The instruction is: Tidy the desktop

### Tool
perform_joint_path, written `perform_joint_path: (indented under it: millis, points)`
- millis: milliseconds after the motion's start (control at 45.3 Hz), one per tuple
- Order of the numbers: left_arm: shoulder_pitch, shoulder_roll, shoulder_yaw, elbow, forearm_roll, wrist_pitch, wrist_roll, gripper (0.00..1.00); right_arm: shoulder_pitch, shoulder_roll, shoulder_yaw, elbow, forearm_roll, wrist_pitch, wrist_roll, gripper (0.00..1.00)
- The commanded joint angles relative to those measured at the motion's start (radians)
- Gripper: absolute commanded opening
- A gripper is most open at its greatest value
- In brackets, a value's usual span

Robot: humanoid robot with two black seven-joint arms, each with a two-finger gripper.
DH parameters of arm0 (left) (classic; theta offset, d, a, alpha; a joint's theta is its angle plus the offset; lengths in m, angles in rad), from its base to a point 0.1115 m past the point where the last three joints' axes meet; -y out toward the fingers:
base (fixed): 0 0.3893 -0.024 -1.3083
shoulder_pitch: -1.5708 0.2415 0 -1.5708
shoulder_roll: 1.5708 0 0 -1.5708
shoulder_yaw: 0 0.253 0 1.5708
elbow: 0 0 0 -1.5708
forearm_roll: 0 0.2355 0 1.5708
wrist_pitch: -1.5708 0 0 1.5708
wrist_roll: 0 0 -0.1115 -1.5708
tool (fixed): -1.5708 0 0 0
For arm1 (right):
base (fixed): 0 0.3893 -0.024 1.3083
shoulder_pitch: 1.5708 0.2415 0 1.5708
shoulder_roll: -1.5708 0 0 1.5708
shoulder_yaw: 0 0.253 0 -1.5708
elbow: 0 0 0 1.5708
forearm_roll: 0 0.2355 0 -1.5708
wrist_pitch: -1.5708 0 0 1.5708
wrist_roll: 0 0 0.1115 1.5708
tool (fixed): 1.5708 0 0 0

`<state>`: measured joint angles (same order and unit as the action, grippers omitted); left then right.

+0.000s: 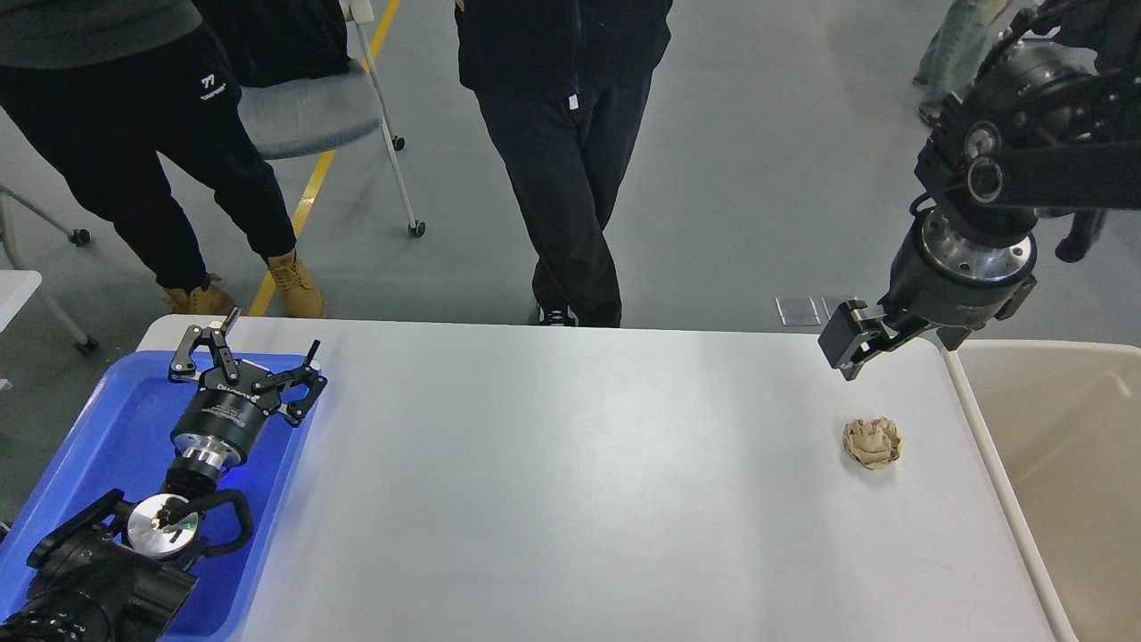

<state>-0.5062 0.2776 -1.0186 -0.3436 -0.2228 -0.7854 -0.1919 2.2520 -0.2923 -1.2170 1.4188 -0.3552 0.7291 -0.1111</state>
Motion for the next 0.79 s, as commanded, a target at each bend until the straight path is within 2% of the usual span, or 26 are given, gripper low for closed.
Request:
perform_joint_path:
  millis: [0,529,772]
  points:
    - [0.0,0.0,0.0,0.0,0.0,0.0,0.0,1.0,0.014,0.018,-0.108,0.02,0.004,0.056,-0.005,1.0]
    - [0.002,0.0,0.0,0.0,-0.001,0.0,0.0,1.0,-0.037,0.012,-0.122,-0.021,0.07,0.056,-0.007,1.0]
    - [0.0,0.0,0.0,0.0,-0.001,0.0,0.0,1.0,-0.019,-0.079,-0.125,-0.02,0.084,0.056,-0.007,1.0]
